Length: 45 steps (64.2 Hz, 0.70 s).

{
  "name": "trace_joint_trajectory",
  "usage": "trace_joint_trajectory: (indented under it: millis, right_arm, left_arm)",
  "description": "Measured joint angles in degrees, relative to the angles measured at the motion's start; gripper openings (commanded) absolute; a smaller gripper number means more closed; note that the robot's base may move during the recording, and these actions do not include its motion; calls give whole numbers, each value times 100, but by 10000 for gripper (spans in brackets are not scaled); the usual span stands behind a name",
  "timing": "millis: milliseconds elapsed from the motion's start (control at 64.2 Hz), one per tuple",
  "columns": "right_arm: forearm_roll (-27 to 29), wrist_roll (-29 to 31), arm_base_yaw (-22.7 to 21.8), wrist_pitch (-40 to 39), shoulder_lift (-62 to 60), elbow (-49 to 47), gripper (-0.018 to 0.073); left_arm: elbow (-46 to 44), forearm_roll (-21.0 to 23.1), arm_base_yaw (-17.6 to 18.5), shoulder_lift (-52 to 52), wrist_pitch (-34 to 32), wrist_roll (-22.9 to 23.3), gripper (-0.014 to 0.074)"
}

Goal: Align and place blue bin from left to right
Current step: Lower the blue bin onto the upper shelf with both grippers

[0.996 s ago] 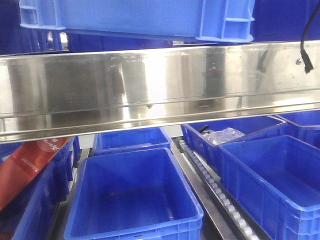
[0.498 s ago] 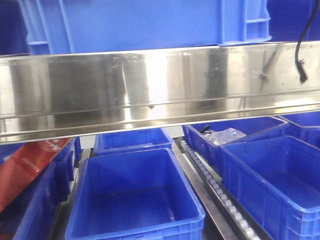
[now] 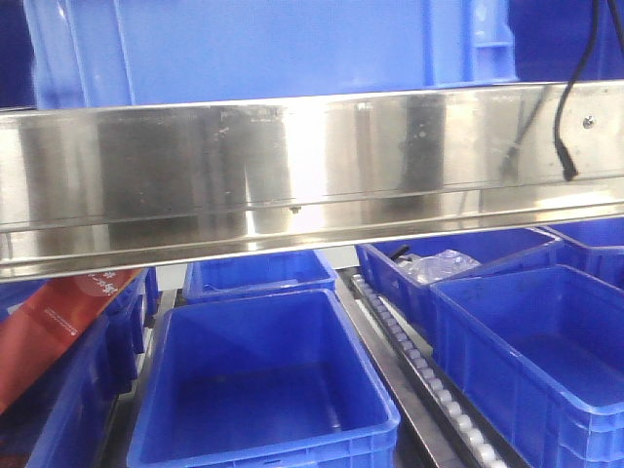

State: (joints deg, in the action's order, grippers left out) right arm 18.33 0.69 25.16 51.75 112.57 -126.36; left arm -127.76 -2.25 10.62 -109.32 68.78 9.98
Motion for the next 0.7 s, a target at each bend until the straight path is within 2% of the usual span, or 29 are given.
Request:
trace_joint_trajectory:
  millis: [109, 218, 374, 436, 483, 592, 701]
  right_arm:
    - [-11, 12, 0, 85, -57, 0, 480]
    - [-127, 24, 0, 280, -266, 0, 340]
    - [-359, 24, 0, 647, -738, 0, -22]
    - [-451, 24, 0, 786, -927, 0, -156]
    - [-512, 24, 0, 896, -1039, 0, -160]
    - [-609, 24, 0, 1104, -1236, 0, -154]
    - [-686, 24, 0, 1149, -1452, 209, -154]
  left_arm:
    - [0, -11, 22, 118, 0, -24, 497]
    - [0, -11, 22, 348, 13, -35, 399]
    - [-9, -20, 22, 777, 122, -78, 134]
    - [-9, -20, 22, 896, 131, -148, -11]
    - [6, -20, 22, 975, 131, -172, -116]
    - [287, -20, 22, 1217, 145, -222, -111]
    - [1058, -20, 22, 1720, 145, -237, -111]
